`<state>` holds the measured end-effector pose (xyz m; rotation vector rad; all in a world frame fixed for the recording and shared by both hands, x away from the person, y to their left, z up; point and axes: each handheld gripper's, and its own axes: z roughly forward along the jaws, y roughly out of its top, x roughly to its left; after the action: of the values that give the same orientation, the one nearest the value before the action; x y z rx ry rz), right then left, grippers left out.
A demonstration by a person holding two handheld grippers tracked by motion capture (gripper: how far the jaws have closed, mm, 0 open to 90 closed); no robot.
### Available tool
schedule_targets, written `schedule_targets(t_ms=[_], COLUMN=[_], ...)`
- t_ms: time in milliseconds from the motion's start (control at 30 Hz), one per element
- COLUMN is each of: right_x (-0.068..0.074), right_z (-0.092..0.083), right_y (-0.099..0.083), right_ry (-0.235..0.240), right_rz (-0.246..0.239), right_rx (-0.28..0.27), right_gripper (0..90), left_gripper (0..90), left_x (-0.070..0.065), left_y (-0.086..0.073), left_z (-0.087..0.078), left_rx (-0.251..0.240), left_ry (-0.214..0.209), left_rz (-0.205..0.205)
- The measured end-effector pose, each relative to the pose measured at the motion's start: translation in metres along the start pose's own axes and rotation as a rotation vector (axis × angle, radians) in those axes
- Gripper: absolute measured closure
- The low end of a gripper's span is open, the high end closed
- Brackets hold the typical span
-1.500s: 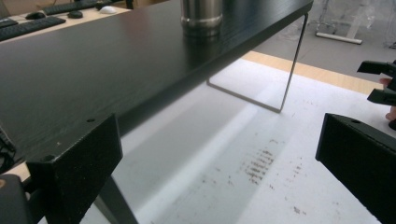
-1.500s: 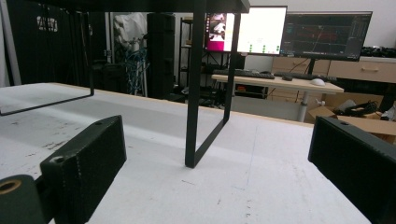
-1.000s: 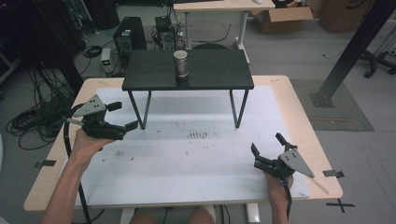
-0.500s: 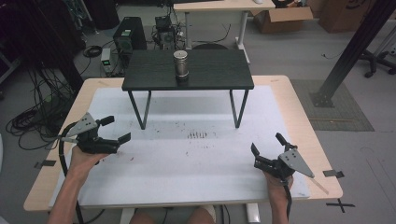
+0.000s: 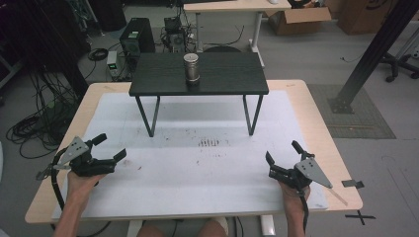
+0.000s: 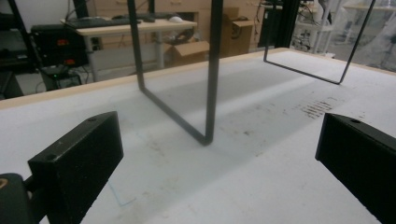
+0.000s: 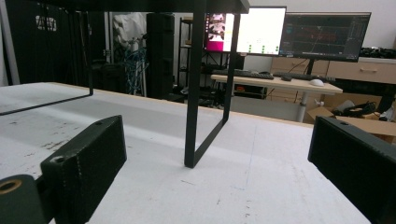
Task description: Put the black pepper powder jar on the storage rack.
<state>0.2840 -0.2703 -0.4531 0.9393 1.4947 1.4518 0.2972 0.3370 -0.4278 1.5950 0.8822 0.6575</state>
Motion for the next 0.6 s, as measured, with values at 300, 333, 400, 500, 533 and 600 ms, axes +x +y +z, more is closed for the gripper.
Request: schedule_targets(t_ms=[300, 333, 400, 500, 533, 600], right_x=[0.0, 0.0, 0.0, 0.0, 0.0, 0.0], right_z=[0.0, 0.0, 0.0, 0.0, 0.0, 0.0], right_y=[0.0, 0.0, 0.0, 0.0, 0.0, 0.0], right_ry=[0.0, 0.0, 0.0, -0.001, 0.0, 0.0], right_rz=[-0.002, -0.002, -0.002, -0.002, -0.002, -0.003], right_rx=[0.001, 0.001, 0.002, 0.001, 0.001, 0.002], right_gripper=[4.1, 4.1, 4.1, 4.1, 4.1, 4.2], left_gripper=[1.1, 1.1, 1.1, 1.3, 1.7, 2.0], left_x=[-0.001, -0.002, -0.002, -0.003, -0.004, -0.005], left_y=[-0.02, -0.021, -0.026, -0.03, -0.031, -0.032], left_z=[-0.013, -0.013, -0.014, -0.017, -0.018, -0.019], left_rx=[-0.123, -0.128, -0.131, -0.157, -0.169, -0.184], left_ry=[0.041, 0.042, 0.046, 0.06, 0.066, 0.074], left_rz=[0.016, 0.017, 0.018, 0.024, 0.024, 0.034])
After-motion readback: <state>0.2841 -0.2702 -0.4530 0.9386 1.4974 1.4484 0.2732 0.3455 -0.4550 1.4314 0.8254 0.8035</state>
